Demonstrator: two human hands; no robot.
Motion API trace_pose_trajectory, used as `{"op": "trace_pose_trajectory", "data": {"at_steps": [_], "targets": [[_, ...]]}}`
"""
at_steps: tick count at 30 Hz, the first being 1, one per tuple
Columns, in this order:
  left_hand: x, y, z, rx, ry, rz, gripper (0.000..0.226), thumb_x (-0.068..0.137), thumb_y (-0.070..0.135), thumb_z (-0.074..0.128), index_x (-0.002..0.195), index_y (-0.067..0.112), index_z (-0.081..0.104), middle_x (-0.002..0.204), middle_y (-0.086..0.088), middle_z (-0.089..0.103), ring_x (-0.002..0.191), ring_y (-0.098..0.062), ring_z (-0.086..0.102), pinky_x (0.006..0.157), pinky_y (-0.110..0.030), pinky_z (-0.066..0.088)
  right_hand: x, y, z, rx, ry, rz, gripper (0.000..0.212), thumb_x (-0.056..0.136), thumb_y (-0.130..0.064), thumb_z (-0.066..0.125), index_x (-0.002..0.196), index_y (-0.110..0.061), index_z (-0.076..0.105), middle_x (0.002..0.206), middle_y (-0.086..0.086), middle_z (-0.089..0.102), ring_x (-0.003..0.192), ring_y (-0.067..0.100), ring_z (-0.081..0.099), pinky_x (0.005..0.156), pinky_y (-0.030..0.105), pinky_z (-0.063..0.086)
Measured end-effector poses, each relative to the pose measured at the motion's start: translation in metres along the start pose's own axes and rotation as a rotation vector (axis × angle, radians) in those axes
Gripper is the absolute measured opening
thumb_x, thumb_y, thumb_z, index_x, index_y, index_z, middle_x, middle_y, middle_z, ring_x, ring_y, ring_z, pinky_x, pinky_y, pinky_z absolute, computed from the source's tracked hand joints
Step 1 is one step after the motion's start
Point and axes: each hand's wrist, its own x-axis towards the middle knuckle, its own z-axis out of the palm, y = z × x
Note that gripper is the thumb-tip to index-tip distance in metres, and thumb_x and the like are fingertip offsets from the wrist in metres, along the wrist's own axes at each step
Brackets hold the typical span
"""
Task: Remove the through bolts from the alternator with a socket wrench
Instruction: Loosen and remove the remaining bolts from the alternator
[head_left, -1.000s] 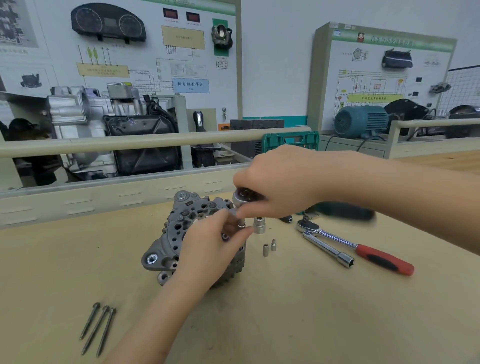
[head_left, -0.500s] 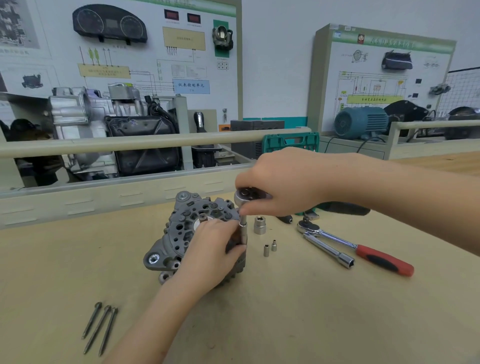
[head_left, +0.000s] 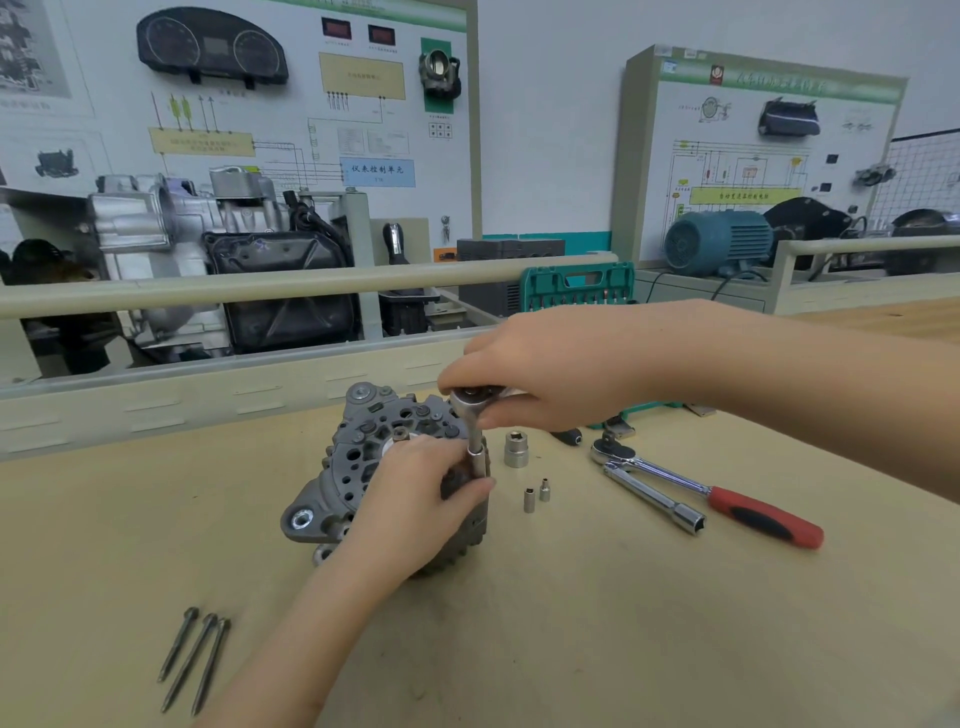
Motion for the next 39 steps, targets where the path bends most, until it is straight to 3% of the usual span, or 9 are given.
{"op": "trace_pose_trajectory", "data": {"at_steps": [4, 8, 15, 19, 23, 28, 31, 35, 39], "targets": [[-0.003, 0.005, 0.003, 0.060, 0.114, -0.020, 0.023, 0.078, 0.033, 0.066, 0.064, 0.019, 0.055, 0.057, 0.013, 0.048, 0.064, -0.008, 0.046, 0.077, -0.020, 0.020, 0.000, -0.001, 0.000, -0.139, 0.073, 0.063, 0.043, 0.090, -0.053, 0.036, 0.098, -0.016, 0.055, 0.067, -0.006, 0.046, 0.058, 0.006, 0.041, 0.046, 0.021, 0.031], [-0.003, 0.008, 0.001, 0.041, 0.122, -0.040, 0.023, 0.077, 0.037, 0.066, 0.062, 0.026, 0.052, 0.056, 0.017, 0.047, 0.065, -0.005, 0.045, 0.077, -0.020, 0.020, 0.004, -0.003, 0.002, -0.124, 0.050, 0.102, 0.043, 0.091, -0.054, 0.035, 0.092, -0.014, 0.052, 0.065, -0.006, 0.043, 0.056, 0.006, 0.040, 0.045, 0.021, 0.031], [0.000, 0.009, -0.012, -0.162, 0.073, -0.029, 0.018, 0.078, 0.031, 0.065, 0.072, 0.015, 0.066, 0.068, 0.005, 0.064, 0.072, -0.009, 0.053, 0.074, -0.024, 0.038, 0.002, -0.001, -0.003, -0.006, -0.044, -0.011, 0.033, 0.094, -0.028, 0.043, 0.124, -0.016, 0.047, 0.111, 0.003, 0.057, 0.100, 0.021, 0.053, 0.082, 0.035, 0.045], [-0.001, 0.012, -0.008, -0.029, 0.170, -0.054, 0.018, 0.075, 0.037, 0.067, 0.066, 0.028, 0.053, 0.062, 0.017, 0.053, 0.071, -0.009, 0.050, 0.080, -0.022, 0.021, 0.000, -0.001, 0.000, -0.181, 0.071, 0.060, 0.038, 0.092, -0.050, 0.036, 0.106, -0.017, 0.048, 0.080, -0.004, 0.050, 0.066, 0.014, 0.045, 0.050, 0.026, 0.035], [-0.001, 0.015, -0.006, 0.015, 0.200, -0.046, 0.018, 0.073, 0.038, 0.068, 0.067, 0.026, 0.056, 0.057, 0.019, 0.049, 0.062, 0.000, 0.045, 0.074, -0.021, 0.019, -0.001, -0.004, 0.003, -0.242, 0.109, 0.106, 0.043, 0.090, -0.057, 0.030, 0.083, -0.016, 0.040, 0.061, -0.006, 0.035, 0.049, 0.006, 0.033, 0.042, 0.024, 0.023], [0.002, 0.013, -0.017, -0.129, 0.080, -0.016, 0.018, 0.079, 0.029, 0.063, 0.070, 0.014, 0.067, 0.065, 0.005, 0.065, 0.066, -0.009, 0.056, 0.069, -0.022, 0.042, 0.001, 0.003, 0.001, -0.173, 0.025, 0.045, 0.029, 0.094, -0.044, 0.036, 0.106, -0.019, 0.044, 0.090, -0.001, 0.054, 0.085, 0.019, 0.051, 0.075, 0.036, 0.045], [0.002, 0.013, -0.018, -0.142, 0.099, -0.024, 0.014, 0.077, 0.031, 0.063, 0.067, 0.023, 0.063, 0.059, 0.017, 0.059, 0.068, -0.004, 0.055, 0.073, -0.022, 0.036, 0.002, 0.003, -0.001, -0.211, 0.033, 0.002, 0.033, 0.093, -0.044, 0.037, 0.114, -0.020, 0.045, 0.099, 0.001, 0.055, 0.100, 0.022, 0.049, 0.090, 0.038, 0.040], [0.000, 0.017, -0.010, -0.073, 0.210, -0.046, 0.017, 0.076, 0.032, 0.068, 0.068, 0.024, 0.056, 0.058, 0.019, 0.053, 0.066, 0.002, 0.051, 0.082, -0.026, 0.028, 0.001, -0.001, 0.000, -0.282, 0.145, 0.021, 0.043, 0.089, -0.056, 0.033, 0.090, -0.016, 0.047, 0.063, -0.006, 0.038, 0.061, 0.017, 0.045, 0.059, 0.028, 0.036], [0.002, 0.017, -0.011, -0.045, 0.167, -0.042, 0.019, 0.077, 0.036, 0.065, 0.074, 0.017, 0.064, 0.063, 0.012, 0.060, 0.066, -0.003, 0.054, 0.080, -0.026, 0.033, 0.001, -0.004, 0.004, -0.247, 0.164, 0.075, 0.042, 0.090, -0.055, 0.032, 0.079, -0.016, 0.043, 0.058, -0.006, 0.035, 0.047, 0.006, 0.032, 0.042, 0.024, 0.024]]}}
